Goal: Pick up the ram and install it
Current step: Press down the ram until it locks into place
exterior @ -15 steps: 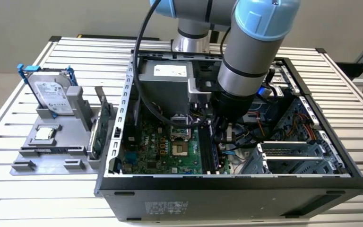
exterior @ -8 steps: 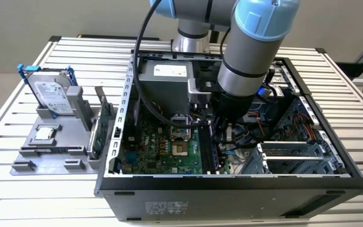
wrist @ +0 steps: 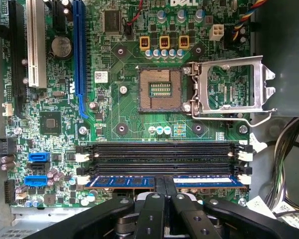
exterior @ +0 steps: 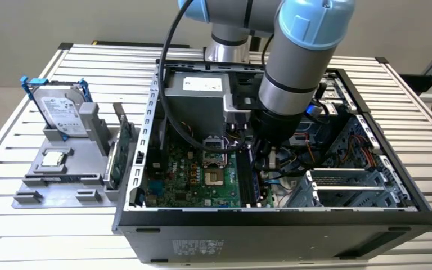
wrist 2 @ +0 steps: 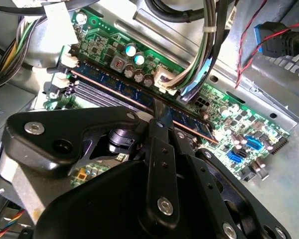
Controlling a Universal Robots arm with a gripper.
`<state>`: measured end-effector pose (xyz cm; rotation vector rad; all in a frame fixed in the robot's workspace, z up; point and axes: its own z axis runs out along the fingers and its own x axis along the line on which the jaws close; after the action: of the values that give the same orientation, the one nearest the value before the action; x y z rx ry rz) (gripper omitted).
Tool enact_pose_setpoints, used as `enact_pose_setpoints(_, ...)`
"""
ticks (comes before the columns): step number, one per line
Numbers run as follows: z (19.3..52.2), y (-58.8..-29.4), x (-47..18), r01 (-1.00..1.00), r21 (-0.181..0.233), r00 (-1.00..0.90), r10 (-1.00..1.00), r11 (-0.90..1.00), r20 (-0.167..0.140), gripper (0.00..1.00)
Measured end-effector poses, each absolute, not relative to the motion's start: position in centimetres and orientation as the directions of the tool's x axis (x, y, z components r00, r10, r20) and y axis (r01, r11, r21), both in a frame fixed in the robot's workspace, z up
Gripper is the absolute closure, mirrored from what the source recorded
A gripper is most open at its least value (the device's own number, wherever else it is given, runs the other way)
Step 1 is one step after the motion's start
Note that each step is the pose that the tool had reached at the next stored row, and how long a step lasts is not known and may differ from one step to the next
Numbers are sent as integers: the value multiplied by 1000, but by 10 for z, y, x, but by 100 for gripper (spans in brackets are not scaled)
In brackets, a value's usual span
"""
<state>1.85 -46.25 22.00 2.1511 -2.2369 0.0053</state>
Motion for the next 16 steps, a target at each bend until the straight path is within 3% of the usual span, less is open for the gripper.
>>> enact_pose_setpoints(16, 219, -463, 19, -999, 24, -39, -999, 39, 30, 100)
